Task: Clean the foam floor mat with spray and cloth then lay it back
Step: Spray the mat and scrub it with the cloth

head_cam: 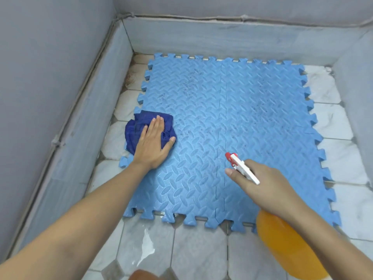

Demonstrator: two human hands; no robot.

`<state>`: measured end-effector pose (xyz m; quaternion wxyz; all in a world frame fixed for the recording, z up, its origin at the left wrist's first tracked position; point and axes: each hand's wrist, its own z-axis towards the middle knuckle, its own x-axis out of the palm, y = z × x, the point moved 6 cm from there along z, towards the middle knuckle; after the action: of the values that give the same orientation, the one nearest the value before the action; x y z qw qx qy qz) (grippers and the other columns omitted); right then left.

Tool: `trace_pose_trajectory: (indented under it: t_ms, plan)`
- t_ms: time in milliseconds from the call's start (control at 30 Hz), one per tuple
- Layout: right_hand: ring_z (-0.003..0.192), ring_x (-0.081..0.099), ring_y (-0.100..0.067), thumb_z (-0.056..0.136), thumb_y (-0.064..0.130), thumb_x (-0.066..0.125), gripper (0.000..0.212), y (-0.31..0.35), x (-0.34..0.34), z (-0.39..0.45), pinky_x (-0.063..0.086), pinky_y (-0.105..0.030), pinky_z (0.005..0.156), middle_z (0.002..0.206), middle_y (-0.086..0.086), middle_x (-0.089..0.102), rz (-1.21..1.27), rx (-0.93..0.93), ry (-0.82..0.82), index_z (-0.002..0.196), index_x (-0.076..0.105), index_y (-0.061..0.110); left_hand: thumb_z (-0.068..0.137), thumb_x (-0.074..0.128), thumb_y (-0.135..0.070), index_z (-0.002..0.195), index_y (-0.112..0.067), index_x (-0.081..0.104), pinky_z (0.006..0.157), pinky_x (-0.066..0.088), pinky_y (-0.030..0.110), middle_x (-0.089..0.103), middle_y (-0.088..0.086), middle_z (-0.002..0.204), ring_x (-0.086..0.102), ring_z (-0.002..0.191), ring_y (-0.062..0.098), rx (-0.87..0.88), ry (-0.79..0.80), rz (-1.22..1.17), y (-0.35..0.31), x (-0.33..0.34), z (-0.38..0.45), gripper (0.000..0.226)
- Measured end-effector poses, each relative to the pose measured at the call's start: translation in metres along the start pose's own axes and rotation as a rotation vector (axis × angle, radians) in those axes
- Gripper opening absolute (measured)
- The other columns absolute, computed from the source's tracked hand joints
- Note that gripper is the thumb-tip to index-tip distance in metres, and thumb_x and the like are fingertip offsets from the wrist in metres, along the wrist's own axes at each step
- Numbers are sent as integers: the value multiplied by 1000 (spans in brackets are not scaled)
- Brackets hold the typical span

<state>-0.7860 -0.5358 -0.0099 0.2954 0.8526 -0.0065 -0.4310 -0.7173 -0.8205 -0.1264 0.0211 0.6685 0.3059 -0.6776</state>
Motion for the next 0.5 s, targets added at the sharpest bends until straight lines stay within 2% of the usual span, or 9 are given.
trace_pose_trajectory:
  t_ms: [67, 133, 233, 400, 467, 500]
  plan:
    - [65, 58, -11, 85, 66, 50, 49, -9, 13, -11, 44, -35, 62, 63, 0, 60, -8, -12, 17, 70, 53, 20, 89, 19, -67, 154, -13, 2, 120, -3, 35, 1, 0, 163, -5, 148, 10, -6, -16, 41, 0, 1, 0, 86]
    - [66, 62, -15, 87, 64, 51, 51, -28, 22, -16, 47, -38, 67, 64, -3, 63, 38, 42, 25, 67, 50, 16, 88, 25, -70, 154, -13, -1, 120, -2, 36, -2, 0, 162, -6, 148, 11, 9, 14, 60, 1, 0, 2, 91]
    - [66, 61, -20, 88, 60, 54, 52, -55, 32, -31, 43, -37, 62, 60, -3, 61, 97, 136, 29, 62, 43, 16, 89, 33, -70, 154, -12, -4, 120, -2, 38, -5, 0, 162, -6, 148, 14, 15, 79, 77, 2, 1, 3, 94]
    - [73, 57, -18, 86, 59, 57, 43, -69, 41, -51, 37, -31, 60, 61, 7, 58, 146, 121, -2, 66, 46, 24, 99, 29, -50, 154, -9, 6, 121, 1, 40, 5, 5, 162, 1, 149, 17, -4, -10, 105, 3, 6, 4, 72]
    - [68, 53, -19, 89, 54, 56, 46, -77, 34, -57, 38, -34, 62, 55, 10, 55, 151, 143, -47, 59, 43, 22, 100, 29, -43, 153, -8, 10, 121, -1, 40, 9, 5, 162, 3, 149, 17, -23, -28, 65, 0, 5, 2, 66]
    - [65, 53, -21, 90, 51, 56, 48, -82, 30, -60, 41, -39, 64, 53, 6, 53, 169, 186, -73, 59, 42, 17, 101, 29, -41, 153, -8, 13, 120, -3, 41, 12, 6, 161, 4, 149, 17, -38, -45, 37, -3, 3, 1, 64]
